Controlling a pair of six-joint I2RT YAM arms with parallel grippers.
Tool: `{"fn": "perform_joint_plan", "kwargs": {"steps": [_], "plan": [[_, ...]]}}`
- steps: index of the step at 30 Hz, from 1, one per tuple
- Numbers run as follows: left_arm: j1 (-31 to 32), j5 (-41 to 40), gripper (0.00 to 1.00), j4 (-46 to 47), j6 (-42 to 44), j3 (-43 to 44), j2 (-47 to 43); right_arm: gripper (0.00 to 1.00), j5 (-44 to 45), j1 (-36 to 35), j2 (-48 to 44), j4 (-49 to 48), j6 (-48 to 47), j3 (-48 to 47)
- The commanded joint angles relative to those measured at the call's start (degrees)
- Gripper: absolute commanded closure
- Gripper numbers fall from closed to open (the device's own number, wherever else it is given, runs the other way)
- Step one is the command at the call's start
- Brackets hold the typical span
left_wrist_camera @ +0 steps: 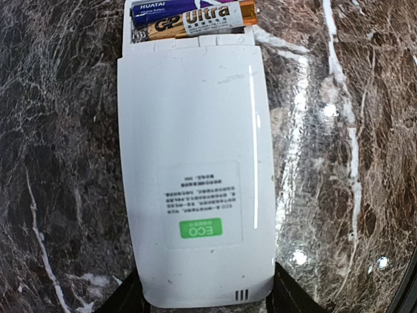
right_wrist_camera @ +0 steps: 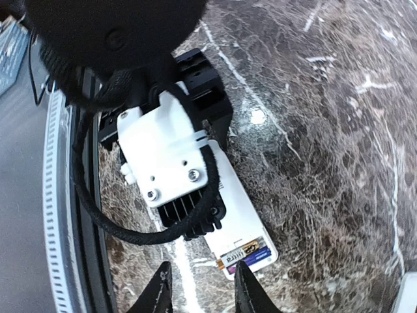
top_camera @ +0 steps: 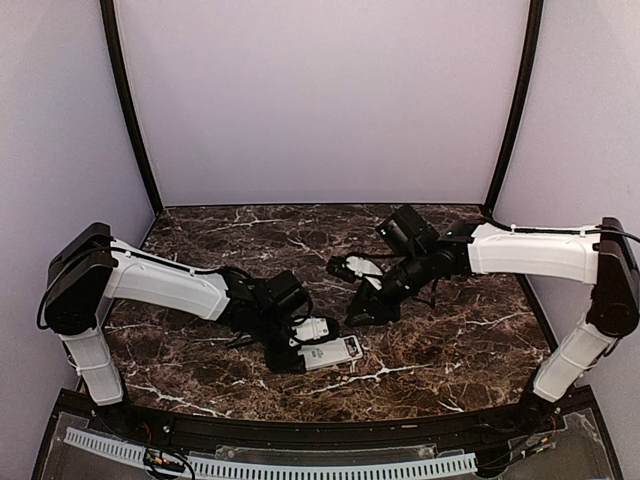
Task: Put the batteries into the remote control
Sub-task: Adjust the battery in the battery compartment.
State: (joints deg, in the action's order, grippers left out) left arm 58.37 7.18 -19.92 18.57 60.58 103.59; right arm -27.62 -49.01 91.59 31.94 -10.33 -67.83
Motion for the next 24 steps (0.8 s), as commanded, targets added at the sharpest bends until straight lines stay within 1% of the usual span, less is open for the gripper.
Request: {"fn": "perform_joint_plan", "kwargs": {"steps": [1,4,7,9,11,14,18,20,24], "plan": [[0.0,2.7,0.87,-3.3,2.0,-2.3,-0.3,0.7,-6.7,0.0,2.2,-8.3,-25.4,3.7],[-0.2,2.9,0.87,-3.6,2.2,-2.3,-0.3,0.7,-6.0,-0.5,3.8,-8.9,-30.7,5.8],[-0.5,3.2,0.87,-3.7,2.3,-2.2,-0.3,0.71,-5.7,-1.1,2.2,-13.2,-36.3,10.9],[-0.5,3.2,0.87,-3.7,2.3,-2.2,-0.3,0.73,-6.6,-1.2,0.8,-14.8,-40.6,13.5],[-0.5,3.2,0.87,-3.7,2.3,-2.1,-0.2,0.76,-4.9,-1.3,-0.4,-18.0,-41.5,16.1],[-0.5,3.1,0.87,-3.7,2.1,-2.0,-0.1,0.77,-2.0,-1.5,-0.2,-20.7,-42.2,17.9],[-0.5,3.3,0.87,-3.7,2.1,-1.9,0.0,0.78,0.0,-2.8,2.2,-21.2,-44.0,17.6],[-0.5,3.1,0.87,-3.8,2.1,-1.9,0.0,0.81,1.6,-3.5,2.8,-21.4,-45.4,17.9],[-0.5,3.0,0.87,-3.8,2.0,-1.9,0.0,0.83,2.8,-3.9,2.5,-22.2,-46.8,19.0]]}}
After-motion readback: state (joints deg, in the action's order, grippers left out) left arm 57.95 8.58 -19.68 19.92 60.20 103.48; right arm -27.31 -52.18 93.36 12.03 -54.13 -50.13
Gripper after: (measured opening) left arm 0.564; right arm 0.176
